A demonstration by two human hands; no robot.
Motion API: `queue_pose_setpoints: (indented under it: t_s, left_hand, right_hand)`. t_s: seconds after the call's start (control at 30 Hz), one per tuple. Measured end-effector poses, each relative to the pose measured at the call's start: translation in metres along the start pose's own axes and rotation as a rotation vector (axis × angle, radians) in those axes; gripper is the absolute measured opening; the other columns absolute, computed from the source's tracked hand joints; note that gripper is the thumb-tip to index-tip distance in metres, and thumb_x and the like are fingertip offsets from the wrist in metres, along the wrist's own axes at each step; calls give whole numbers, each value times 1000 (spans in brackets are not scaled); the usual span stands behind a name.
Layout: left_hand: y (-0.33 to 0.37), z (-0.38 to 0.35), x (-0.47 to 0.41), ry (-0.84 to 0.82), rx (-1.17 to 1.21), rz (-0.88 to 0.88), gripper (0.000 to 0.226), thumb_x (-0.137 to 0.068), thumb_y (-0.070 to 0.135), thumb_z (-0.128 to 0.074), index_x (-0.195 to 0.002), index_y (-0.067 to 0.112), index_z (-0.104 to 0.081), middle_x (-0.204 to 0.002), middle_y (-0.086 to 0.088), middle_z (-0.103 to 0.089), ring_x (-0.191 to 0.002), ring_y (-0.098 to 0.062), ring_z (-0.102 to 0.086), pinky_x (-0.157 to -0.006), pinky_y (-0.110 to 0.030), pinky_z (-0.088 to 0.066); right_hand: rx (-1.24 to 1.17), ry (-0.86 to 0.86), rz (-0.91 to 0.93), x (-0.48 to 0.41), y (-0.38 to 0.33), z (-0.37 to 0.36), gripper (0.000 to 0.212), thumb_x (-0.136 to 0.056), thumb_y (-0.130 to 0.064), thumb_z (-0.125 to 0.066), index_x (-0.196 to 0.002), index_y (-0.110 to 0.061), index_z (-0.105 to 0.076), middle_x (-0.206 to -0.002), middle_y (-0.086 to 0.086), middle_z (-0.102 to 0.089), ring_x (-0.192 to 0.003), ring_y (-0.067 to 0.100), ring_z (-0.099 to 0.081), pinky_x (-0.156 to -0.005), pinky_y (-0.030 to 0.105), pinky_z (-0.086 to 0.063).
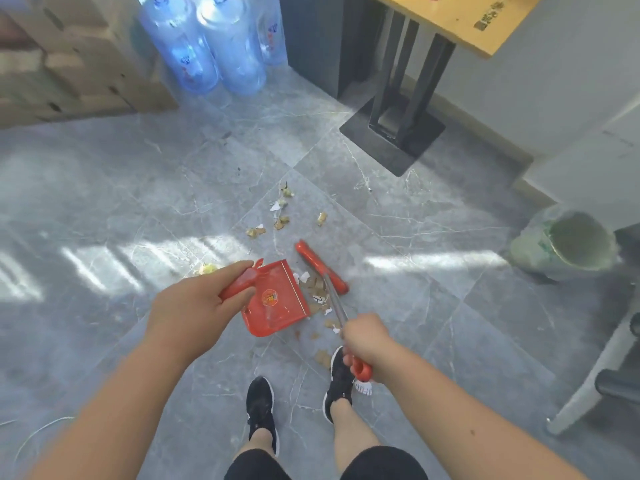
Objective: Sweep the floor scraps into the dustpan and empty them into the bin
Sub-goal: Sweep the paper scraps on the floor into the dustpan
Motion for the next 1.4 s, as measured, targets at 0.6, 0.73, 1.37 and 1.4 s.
queue_pose_setpoints:
  t_s: [0.6,0.73,1.37,1.4]
  left_hand:
    - [-86,-20,-41,113,160,64,42,-89,63,-56,-130,66,-49,-106,27,-70,-96,-2,-63,-78,-26,-50]
    - [-115,-13,-44,130,220,124,41,-86,63,-57,-127,65,-53,-92,28,-70,-88,-2,-62,-72,-24,-47]
    - [-165,56,8,34,205,101,42,-87,58,-61,-127,65,-54,-91,23,-72,-89,-10,-67,-77,-35,-54]
    - [-170,58,12,38,207,107,41,-87,59,-60,-127,66,-54,-89,23,-72,-88,-9,-66,-77,-34,-54]
  right_hand:
    - [466,197,343,-152,-210,-89,39,-93,6,-34,-130,7,-45,-79,18,-48,-53,24,-47,-36,19,-33]
    - [580,153,270,-147,-185,-116,19,-96,4,-37,-111,7,-48,-73,17,-50,-51,25,-49,-37,23,-36]
    - [447,98,182,14,-11,-142,16,-85,-2,-38,-77,-12,-47,-65,11,-44,-43,23,-43,-37,24,-34]
    - [472,118,216,14,-19,-146,15,-84,0,-40,-77,-11,-47,-64,10,-45,-43,23,-44,-36,26,-36]
Point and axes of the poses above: each hand's wrist, its own x-axis away from the middle knuckle, its own z-axis out of the back of the hand, y = z × x, the point moved 2 cm from there along -x, towards the middle knuckle
